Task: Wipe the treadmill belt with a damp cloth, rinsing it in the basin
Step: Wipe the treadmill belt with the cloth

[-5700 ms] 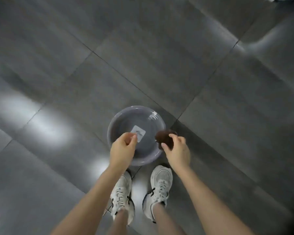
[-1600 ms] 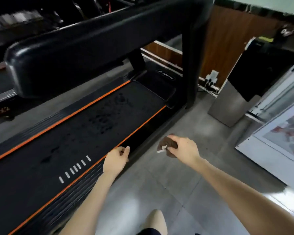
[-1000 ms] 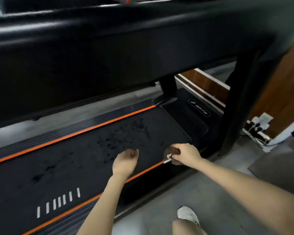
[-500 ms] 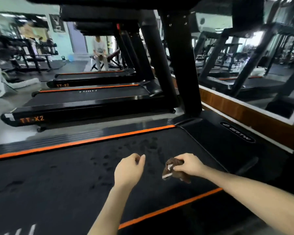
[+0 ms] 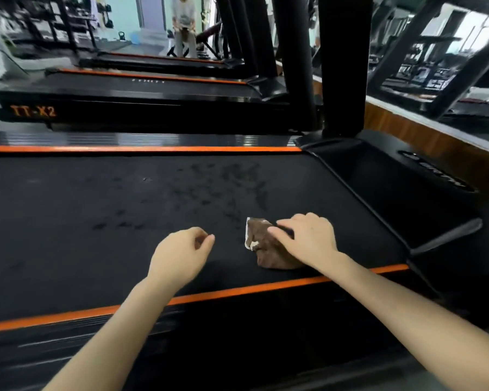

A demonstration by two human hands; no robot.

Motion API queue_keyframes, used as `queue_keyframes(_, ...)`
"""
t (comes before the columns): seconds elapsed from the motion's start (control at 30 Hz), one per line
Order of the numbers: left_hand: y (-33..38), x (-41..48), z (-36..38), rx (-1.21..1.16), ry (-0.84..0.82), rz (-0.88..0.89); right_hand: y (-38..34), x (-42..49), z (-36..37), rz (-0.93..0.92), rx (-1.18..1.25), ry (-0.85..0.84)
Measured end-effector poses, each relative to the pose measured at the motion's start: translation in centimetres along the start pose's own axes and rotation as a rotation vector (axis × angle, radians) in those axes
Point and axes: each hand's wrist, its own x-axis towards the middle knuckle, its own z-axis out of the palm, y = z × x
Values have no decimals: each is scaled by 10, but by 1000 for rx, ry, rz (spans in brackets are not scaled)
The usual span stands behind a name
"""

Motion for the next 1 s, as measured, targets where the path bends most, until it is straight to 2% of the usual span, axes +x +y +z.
queue_keyframes(0.07,4,8,11,33,-32,6,15,8,4,-61,173,-12)
queue_keyframes(0.13,14,18,23,80,-58,43,16,13,11,-181,336,-161)
queue_keyframes(0.23,29,28,35,81,-49,76,-1,16,27,-311,359,-338)
queue_keyframes(0.37,37,29,40,130,-23,124,-17,13,55,-368,224,-286)
queue_keyframes(0.53,37,43,47,170,-25,160,2,5,57,-331,337,-212)
queue_keyframes(0.63,46,60,65,158,-77,206,53,-6,55,-169,347,-225)
queue_keyframes(0.73,62,76,88,157,-161,290,124,-10,56,99,271,-208)
queue_keyframes(0.83,70,89,107,142,-192,344,166,6,66,337,172,-268)
queue_keyframes(0.9,69,96,116,130,-173,355,172,23,76,413,153,-304)
queue_keyframes(1.0,62,107,127,125,-142,362,175,53,83,418,181,-295)
